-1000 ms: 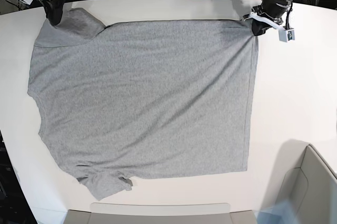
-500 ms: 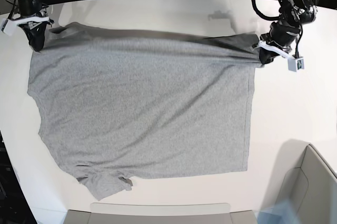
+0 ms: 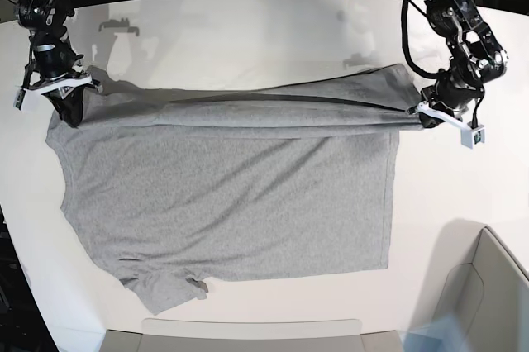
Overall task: Fold the T-shirt properly
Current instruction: 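Lift the shoulder edge with both grippers and fold it over the shirt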
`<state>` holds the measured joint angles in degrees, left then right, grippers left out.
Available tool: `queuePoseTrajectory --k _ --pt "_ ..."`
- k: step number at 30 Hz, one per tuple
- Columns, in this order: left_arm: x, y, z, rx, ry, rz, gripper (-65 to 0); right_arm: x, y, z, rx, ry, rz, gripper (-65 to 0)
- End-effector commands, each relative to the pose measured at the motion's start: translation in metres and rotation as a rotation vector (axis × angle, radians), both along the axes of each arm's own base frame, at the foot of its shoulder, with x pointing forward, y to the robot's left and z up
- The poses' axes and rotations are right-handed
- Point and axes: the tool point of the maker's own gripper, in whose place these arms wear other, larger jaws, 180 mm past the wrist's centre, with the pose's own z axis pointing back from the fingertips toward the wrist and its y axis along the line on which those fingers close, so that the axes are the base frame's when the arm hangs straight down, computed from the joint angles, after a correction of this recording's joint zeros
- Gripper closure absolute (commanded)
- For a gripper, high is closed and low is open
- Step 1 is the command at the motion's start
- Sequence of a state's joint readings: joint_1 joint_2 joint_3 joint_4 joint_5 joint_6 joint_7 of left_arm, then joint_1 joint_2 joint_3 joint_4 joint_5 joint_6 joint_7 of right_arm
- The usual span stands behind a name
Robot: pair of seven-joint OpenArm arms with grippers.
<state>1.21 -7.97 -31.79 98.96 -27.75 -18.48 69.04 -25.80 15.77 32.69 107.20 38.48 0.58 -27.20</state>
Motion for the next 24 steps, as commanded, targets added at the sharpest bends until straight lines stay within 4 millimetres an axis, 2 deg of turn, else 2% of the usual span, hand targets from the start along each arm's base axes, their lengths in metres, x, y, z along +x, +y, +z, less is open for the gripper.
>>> queuePoseTrajectory --k 1,6,8,14,19,21,24 --pt "0.017 -0.001 0.015 0.024 -0.055 -0.018 0.0 0.01 -0.006 0.017 -0.036 -0.053 -0.007 0.0" --pt "0.046 -0.017 0.02 -0.003 -0.08 -0.054 0.0 0.045 -0.004 0.028 -0.073 -0.056 0.038 0.0" --pt "0.056 -0.018 0.022 -0.025 -0.088 -0.035 0.0 0.057 -0.005 0.031 -0.083 -0.048 0.061 0.0" --pt "0.088 -0.018 0.028 -0.098 -0.113 0.023 0.0 0.094 -0.031 0.026 -0.229 -0.002 0.071 0.0" --pt "0.117 -0.043 0.007 -0.108 -0.083 -0.054 0.0 0.12 -0.048 0.019 -0.311 0.05 0.066 0.0" --pt "0.122 -0.042 -0.002 -0.116 -0.08 -0.002 0.0 0.13 -0.049 0.016 -0.321 0.061 0.07 0.0" --pt "0.127 -0.041 -0.002 -0.106 -0.1 0.034 0.0 0.141 -0.052 0.015 -0.352 0.075 0.08 0.0"
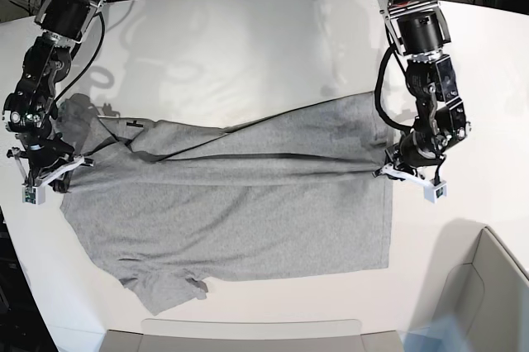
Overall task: Fold the T-shirt properly
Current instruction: 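Lift the shoulder edge with both grippers and fold it over the shirt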
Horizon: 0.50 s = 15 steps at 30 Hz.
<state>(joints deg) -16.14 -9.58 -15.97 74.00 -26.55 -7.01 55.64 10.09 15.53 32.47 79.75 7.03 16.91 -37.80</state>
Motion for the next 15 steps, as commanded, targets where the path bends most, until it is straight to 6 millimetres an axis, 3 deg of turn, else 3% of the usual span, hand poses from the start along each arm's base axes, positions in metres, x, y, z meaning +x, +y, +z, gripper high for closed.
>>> queuePoseTrajectory --k 1,6,10,15 --pt "0.017 0.003 0.022 0.029 -0.072 -0.003 0.0 0.017 -0.007 0.028 -0.035 -0.089 0.008 0.0" --pt "0.029 -0.006 0.03 0.039 -0.102 -0.026 0.0 0.038 0.013 0.005 -0.087 -0.087 0.087 0.0" --pt "0.033 0.0 0.014 0.025 -0.07 -0.004 0.0 0.052 0.019 -0.003 -0.086 -0.101 0.108 0.0" --pt "0.034 0.007 0.006 0.03 -0.062 0.014 0.0 0.07 0.016 0.007 -0.121 -0.158 0.118 0.0"
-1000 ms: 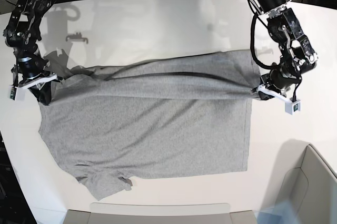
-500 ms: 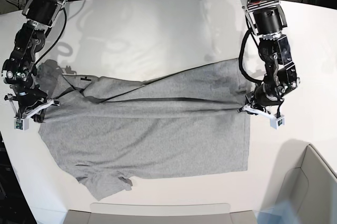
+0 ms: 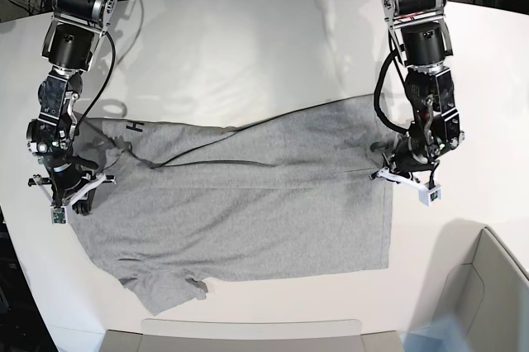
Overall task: Fold the T-shirt properly
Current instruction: 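Lift the shoulder edge with both grippers and fold it over the shirt, then lower the folded edge and regrip the shirt corners with both grippers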
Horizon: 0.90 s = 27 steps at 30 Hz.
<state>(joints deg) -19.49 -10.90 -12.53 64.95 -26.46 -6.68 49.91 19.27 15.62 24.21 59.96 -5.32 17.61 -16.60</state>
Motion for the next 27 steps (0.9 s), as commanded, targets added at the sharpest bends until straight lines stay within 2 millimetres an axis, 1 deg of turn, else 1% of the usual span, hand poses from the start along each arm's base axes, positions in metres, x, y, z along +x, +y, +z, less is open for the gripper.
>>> queuePoseTrajectory --k 1,4,5,7,9,10,11,13,15,16,18,19,22,24,25,27 --pt "0.018 0.009 0.024 0.02 -0.076 0.013 0.0 0.015 -0.006 0.031 -0.028 -0.088 0.005 0.0" --pt "0.018 0.009 0.023 0.019 -0.074 0.014 0.0 0.027 0.001 0.036 -0.049 -0.095 0.014 0.0" --pt "0.017 0.009 0.022 0.02 -0.072 0.011 0.0 0.03 0.001 0.034 -0.057 -0.083 0.015 0.0" --pt "0.016 0.007 0.021 0.016 -0.066 0.008 0.0 0.031 0.0 0.025 -0.069 -0.051 0.013 0.0" --pt "0.017 0.005 0.021 0.013 -0.065 0.006 0.0 0.033 0.007 0.014 -0.058 -0.021 0.016 0.0" --pt "0.017 0.005 0.021 0.013 -0.065 0.006 0.0 0.032 0.008 0.01 -0.054 -0.013 0.017 -1.1" --pt "0.017 0.005 0.022 0.013 -0.065 0.005 -3.2 0.031 0.009 0.008 -0.052 -0.009 0.017 -5.7" --pt "0.016 0.007 0.022 0.017 -0.067 0.006 -12.7 0.03 0.011 0.005 -0.044 -0.005 0.017 -17.1" --pt "0.017 0.007 0.023 0.017 -0.069 0.005 -18.7 0.025 0.01 0.0 -0.046 0.003 0.018 -25.6" --pt "0.017 0.007 0.024 0.018 -0.071 0.005 -20.2 0.026 0.009 0.007 -0.054 -0.014 0.018 -29.6" --pt "0.019 0.008 0.029 0.023 -0.085 0.004 -19.3 0.021 0.004 0.015 -0.063 -0.041 0.005 -33.0" --pt "0.021 0.008 0.036 0.029 -0.106 0.003 -19.1 0.019 -0.001 0.023 -0.068 -0.063 -0.008 -33.4" --pt "0.017 0.009 0.052 0.051 -0.156 0.001 -19.1 0.013 -0.001 0.042 -0.041 -0.125 -0.046 -33.4" --pt "0.015 0.009 0.068 0.075 -0.206 -0.004 -19.1 0.002 -0.004 0.048 -0.032 -0.097 -0.064 -33.4" --pt "0.012 0.008 0.073 0.085 -0.221 -0.008 -19.1 -0.002 -0.002 0.05 -0.024 -0.079 -0.061 -33.4" --pt "0.005 0.008 0.08 0.104 -0.244 -0.014 -19.1 -0.019 -0.007 0.051 0.003 -0.024 -0.088 -33.4"
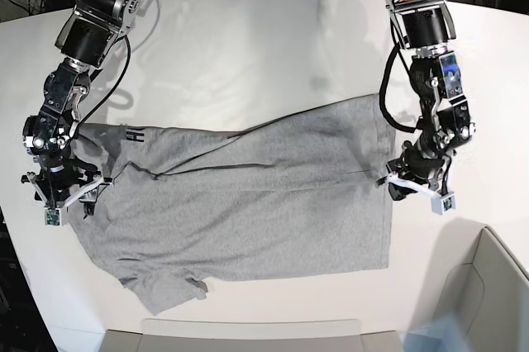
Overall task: Fold the T-shirt properly
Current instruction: 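Lower the folded edge and regrip the shirt corners with both grippers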
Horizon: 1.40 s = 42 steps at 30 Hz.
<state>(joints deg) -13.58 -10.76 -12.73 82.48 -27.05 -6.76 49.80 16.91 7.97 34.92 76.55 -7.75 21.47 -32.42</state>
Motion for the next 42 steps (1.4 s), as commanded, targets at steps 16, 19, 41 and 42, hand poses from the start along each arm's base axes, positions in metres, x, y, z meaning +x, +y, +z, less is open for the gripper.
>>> queuePoseTrajectory --k 16,19,41,42 --pt "-0.056 -0.007 0.005 0.075 0.008 -0.051 -19.1 -0.087 -0.07 -0.01 0.113 0.033 -0.283 -33.4" --pt "-0.058 -0.012 0.003 0.06 0.009 -0.051 -19.1 -0.088 -0.076 -0.008 0.135 0.041 -0.316 -33.4" --pt "-0.059 -0.016 0.002 0.051 0.008 -0.053 -19.1 -0.079 -0.075 -0.073 0.403 0.205 -0.488 -33.4" --pt "-0.059 -0.015 0.002 0.053 0.008 -0.053 -19.1 -0.08 -0.073 -0.078 0.411 0.219 -0.486 -33.4"
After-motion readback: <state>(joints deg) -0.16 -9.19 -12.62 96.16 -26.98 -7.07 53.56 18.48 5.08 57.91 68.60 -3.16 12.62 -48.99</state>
